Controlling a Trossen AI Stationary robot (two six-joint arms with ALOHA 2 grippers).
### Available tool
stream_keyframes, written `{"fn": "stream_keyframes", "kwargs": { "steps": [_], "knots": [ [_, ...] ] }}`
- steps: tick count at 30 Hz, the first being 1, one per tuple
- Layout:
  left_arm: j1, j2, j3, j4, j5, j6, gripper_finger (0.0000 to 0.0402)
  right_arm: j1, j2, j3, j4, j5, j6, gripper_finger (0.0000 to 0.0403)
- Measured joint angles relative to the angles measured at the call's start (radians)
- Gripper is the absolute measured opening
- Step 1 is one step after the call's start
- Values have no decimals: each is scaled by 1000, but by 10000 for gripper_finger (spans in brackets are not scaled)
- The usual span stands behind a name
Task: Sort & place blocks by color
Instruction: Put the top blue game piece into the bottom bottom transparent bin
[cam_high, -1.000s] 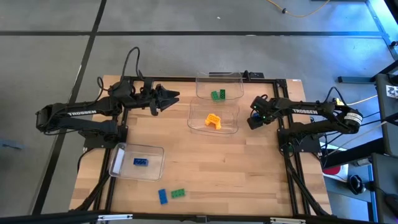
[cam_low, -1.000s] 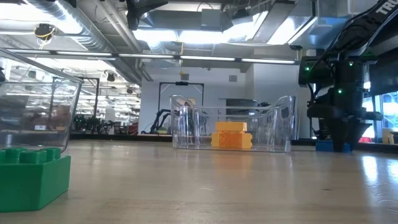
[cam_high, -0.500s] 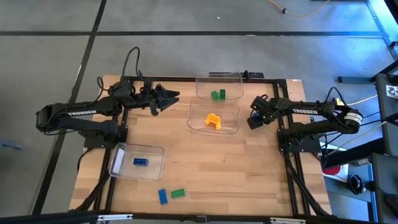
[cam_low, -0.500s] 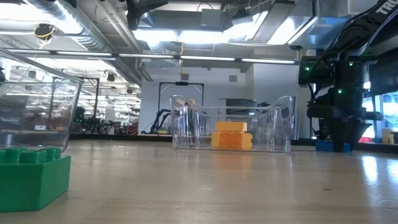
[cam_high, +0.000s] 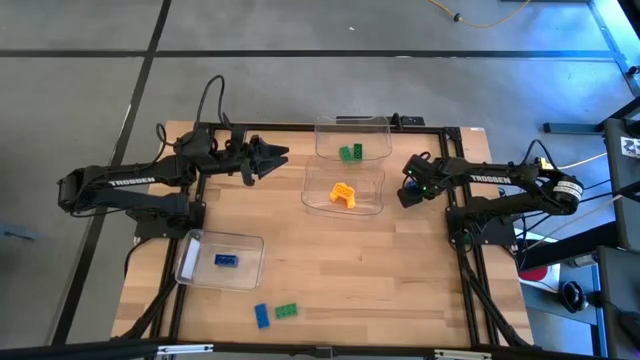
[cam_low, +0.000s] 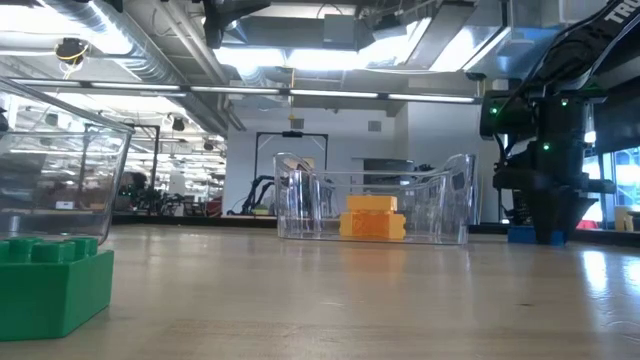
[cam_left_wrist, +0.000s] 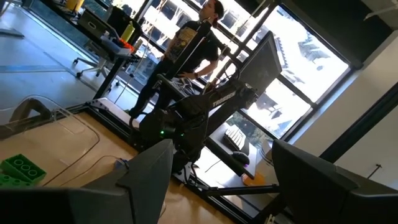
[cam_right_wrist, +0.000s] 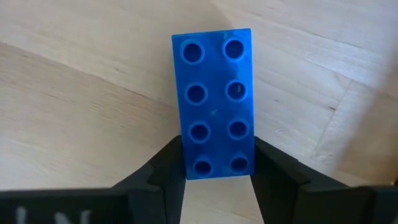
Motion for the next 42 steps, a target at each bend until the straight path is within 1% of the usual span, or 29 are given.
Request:
{"fn": "stream_keyframes", "kwargs": {
  "steps": [35, 38, 40, 42],
  "knots": [
    [0, 0, 0, 0, 0, 0, 266, 0, 0, 1, -2, 1, 2, 147],
    [0, 0, 0, 0, 0, 0, 266, 0, -18, 8, -7, 21, 6, 147],
    [0, 0, 0, 0, 0, 0, 266, -1, -53, 30, 1, 90, 2, 147],
    [0, 0, 0, 0, 0, 0, 266, -3, -95, 66, 7, 135, -7, 147]
  ]
}}
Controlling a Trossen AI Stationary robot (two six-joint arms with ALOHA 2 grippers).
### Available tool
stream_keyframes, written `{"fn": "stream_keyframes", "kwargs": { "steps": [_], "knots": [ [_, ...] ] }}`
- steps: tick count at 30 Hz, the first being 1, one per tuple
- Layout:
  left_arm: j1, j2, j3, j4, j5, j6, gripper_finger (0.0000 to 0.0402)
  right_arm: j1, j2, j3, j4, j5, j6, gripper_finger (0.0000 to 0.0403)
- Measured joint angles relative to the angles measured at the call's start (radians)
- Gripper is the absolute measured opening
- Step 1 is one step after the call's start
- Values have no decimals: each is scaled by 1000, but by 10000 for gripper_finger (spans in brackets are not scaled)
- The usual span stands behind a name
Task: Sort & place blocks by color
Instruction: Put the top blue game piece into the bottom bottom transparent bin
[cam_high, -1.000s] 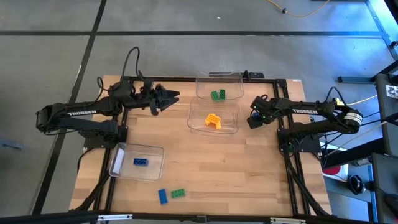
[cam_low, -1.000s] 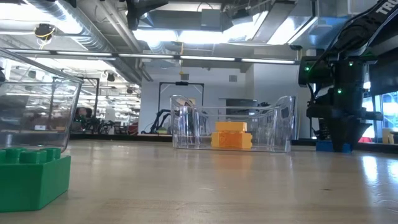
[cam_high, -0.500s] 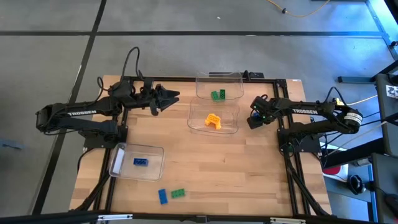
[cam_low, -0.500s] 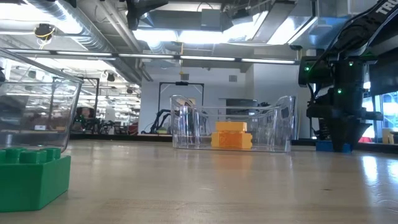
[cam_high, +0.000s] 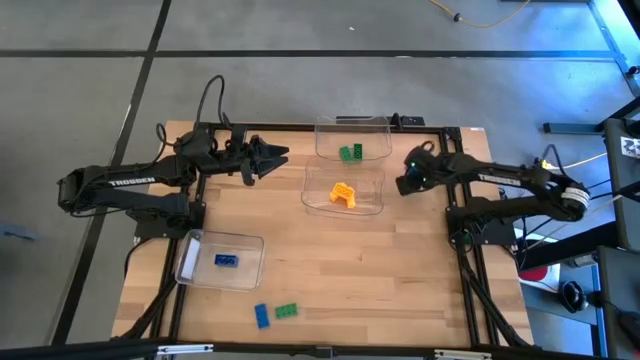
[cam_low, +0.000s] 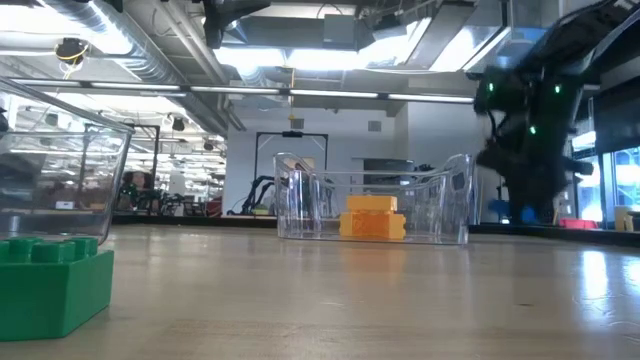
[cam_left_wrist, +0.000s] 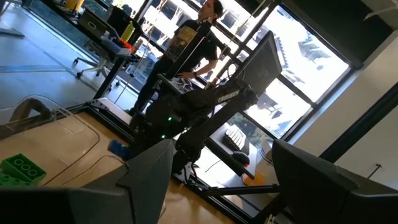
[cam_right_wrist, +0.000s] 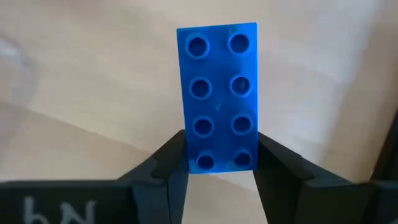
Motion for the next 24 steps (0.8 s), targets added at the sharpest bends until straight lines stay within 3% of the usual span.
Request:
{"fn": "stream_keyframes", "kwargs": {
  "steps": [9, 16, 24],
  "knots": [
    [0, 0, 0, 0, -14, 34, 266, -3, -168, 247, -25, 93, -97, 147],
    [0, 0, 0, 0, -31, 52, 266, 43, -187, 470, 5, 94, -182, 147],
    [0, 0, 0, 0, -30, 53, 266, 115, -183, 513, 93, 65, -198, 147]
  ]
}}
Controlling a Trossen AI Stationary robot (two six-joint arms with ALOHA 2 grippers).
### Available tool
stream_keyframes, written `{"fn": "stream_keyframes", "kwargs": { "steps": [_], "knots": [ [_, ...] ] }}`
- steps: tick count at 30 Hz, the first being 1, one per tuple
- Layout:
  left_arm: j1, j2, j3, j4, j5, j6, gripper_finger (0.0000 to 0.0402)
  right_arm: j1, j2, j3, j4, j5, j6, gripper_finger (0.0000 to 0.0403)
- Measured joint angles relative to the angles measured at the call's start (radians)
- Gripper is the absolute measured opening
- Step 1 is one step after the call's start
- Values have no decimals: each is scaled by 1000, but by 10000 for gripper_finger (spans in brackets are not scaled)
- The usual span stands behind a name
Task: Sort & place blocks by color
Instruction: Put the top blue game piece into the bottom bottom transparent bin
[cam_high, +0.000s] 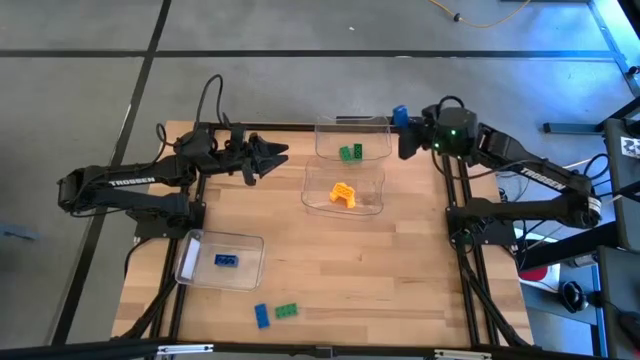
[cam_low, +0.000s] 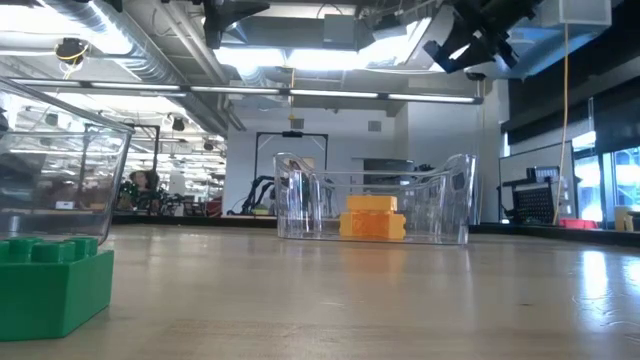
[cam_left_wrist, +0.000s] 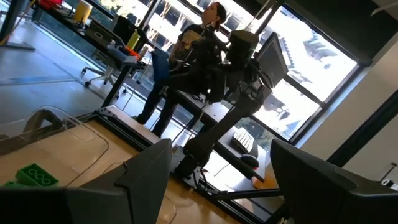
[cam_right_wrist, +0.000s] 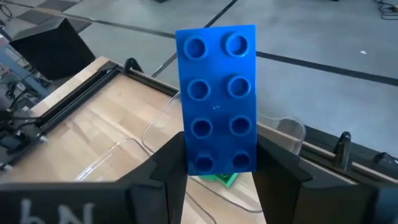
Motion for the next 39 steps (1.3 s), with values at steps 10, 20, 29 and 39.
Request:
{"fn": "stream_keyframes", "kwargs": {
  "steps": [10, 20, 29, 39],
  "knots": [
    [0, 0, 0, 0, 0, 0, 266, 18, 3, 0, -2, 0, 0, 147],
    [0, 10, 0, 1, 1, 2, 266, 31, 26, 0, 41, -68, 9, 147],
    [-11, 89, 0, -1, -1, 235, 266, 174, 186, 0, 338, -166, 51, 147],
    [-53, 168, 0, 29, -76, 365, 266, 342, 357, 0, 709, -312, 39, 147]
  ]
}}
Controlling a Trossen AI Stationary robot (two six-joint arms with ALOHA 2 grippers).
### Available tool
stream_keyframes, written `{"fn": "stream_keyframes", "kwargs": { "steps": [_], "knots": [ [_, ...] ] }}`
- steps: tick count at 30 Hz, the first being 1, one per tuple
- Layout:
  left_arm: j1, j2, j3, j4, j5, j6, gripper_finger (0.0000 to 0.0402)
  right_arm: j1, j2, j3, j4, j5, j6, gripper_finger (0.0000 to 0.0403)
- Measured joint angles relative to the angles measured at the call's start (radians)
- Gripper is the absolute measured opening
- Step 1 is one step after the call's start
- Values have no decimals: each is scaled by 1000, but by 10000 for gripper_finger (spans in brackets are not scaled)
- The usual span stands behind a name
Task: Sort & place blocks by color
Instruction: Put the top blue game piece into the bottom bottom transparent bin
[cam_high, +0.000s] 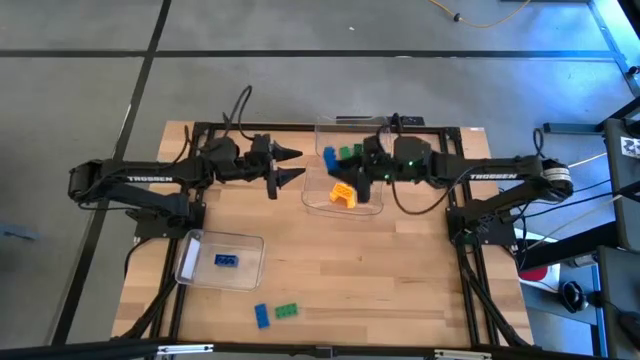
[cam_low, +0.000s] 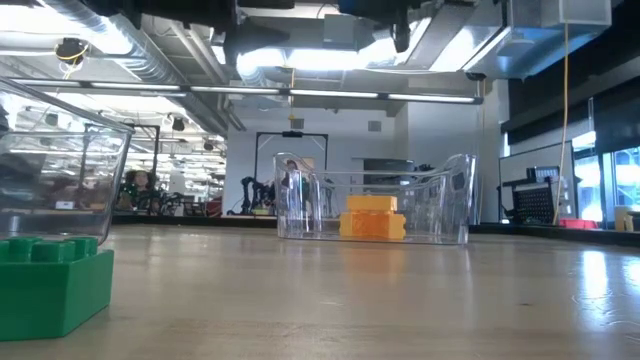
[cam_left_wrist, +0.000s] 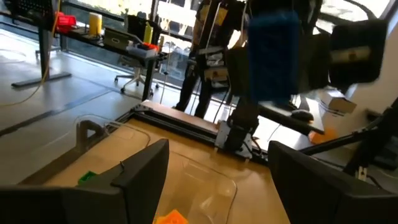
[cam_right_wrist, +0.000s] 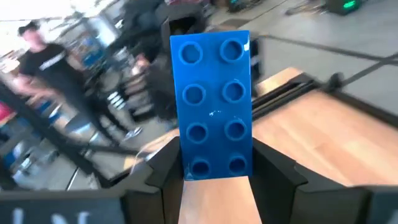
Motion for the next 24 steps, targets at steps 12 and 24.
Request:
{"fn": "stream_keyframes", "kwargs": {
  "steps": [12, 24],
  "knots": [
    [-28, 69, 139, -11, 96, -18, 305, 44, 50, 0, 38, -19, -19, 147],
    [-74, 202, 198, 81, 174, -52, 315, 52, 50, 0, 42, -74, -43, 147]
  ]
}}
